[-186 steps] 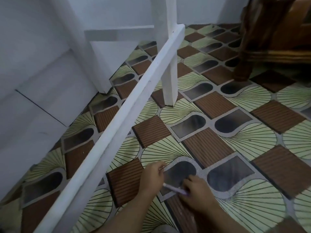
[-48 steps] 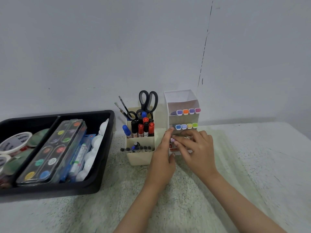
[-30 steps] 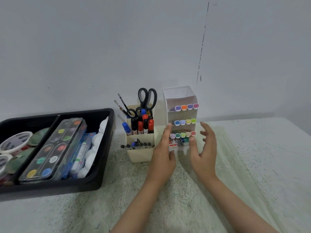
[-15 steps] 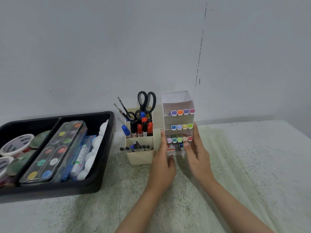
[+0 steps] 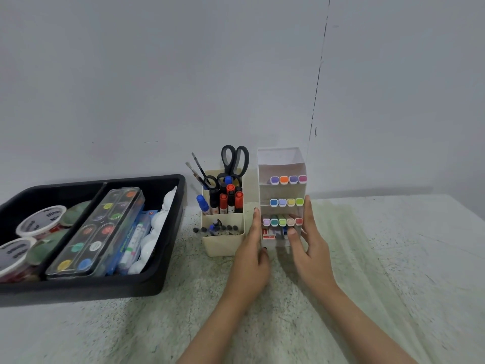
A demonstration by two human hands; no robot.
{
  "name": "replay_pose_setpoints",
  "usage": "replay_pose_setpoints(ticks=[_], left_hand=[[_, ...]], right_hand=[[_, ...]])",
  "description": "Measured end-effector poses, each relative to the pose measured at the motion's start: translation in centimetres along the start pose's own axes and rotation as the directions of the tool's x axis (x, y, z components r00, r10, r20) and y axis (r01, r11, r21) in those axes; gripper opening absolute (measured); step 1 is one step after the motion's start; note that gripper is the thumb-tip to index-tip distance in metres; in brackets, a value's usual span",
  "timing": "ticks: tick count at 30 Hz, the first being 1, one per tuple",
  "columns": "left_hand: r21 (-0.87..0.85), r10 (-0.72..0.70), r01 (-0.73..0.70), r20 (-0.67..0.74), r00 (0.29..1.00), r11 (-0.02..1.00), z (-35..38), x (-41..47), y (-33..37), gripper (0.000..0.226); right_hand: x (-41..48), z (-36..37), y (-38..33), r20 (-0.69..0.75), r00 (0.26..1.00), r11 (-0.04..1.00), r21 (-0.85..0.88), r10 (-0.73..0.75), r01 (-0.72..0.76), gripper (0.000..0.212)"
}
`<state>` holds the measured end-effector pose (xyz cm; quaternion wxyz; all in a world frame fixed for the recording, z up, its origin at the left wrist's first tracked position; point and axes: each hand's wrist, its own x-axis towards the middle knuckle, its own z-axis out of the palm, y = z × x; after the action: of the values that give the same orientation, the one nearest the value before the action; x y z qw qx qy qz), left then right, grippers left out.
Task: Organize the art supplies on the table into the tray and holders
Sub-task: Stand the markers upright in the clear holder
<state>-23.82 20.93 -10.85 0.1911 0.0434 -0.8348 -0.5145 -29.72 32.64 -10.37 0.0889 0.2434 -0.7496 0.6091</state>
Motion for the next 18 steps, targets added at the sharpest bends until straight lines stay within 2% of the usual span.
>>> replay_pose_setpoints(ticks=[2,6,9,12,14,18], left_hand=[[0.043,0.014,-0.013,-0.023,1.000,0.999,-0.3,-0.6,-0.1,0.071],[0.174,0.074,-0.046,-0.158,0.985,0.984,-1.8,-3.0,-0.5,0.042],[0.213,0.125,-0.071,-0.251,0.960,0.974,-4.3,-5.5,-1.3,0.038],[0.253,0.223,-0.130,-0.382,0.897,0.959,-7.7,-7.8,-2.3,0.027],[0.274,0.245,-0.126,-0.461,0.853,0.953,-10.2,-9.4,-2.5,0.020],[0.401,0.325,-0.094,-0.561,0.762,0.911,-16.1,-12.1,-3.0,0.028]], right_hand=[[-0.3,0.1,0.0,-0.035,0.999,1.000,-0.015,-0.020,0.019,0.057],[-1.7,0.4,-0.3,-0.244,0.967,0.994,-0.094,-0.071,0.049,0.044],[-3.0,1.3,-1.3,-0.289,0.953,0.995,-0.071,-0.091,0.074,0.034],[-4.4,2.7,-2.5,-0.261,0.956,0.991,-0.072,-0.132,0.117,0.030],[-5.3,4.0,-3.4,-0.198,0.972,0.991,-0.012,-0.130,0.130,0.028],[-6.7,7.1,-5.2,-0.050,0.991,0.992,0.041,-0.121,0.123,0.024]])
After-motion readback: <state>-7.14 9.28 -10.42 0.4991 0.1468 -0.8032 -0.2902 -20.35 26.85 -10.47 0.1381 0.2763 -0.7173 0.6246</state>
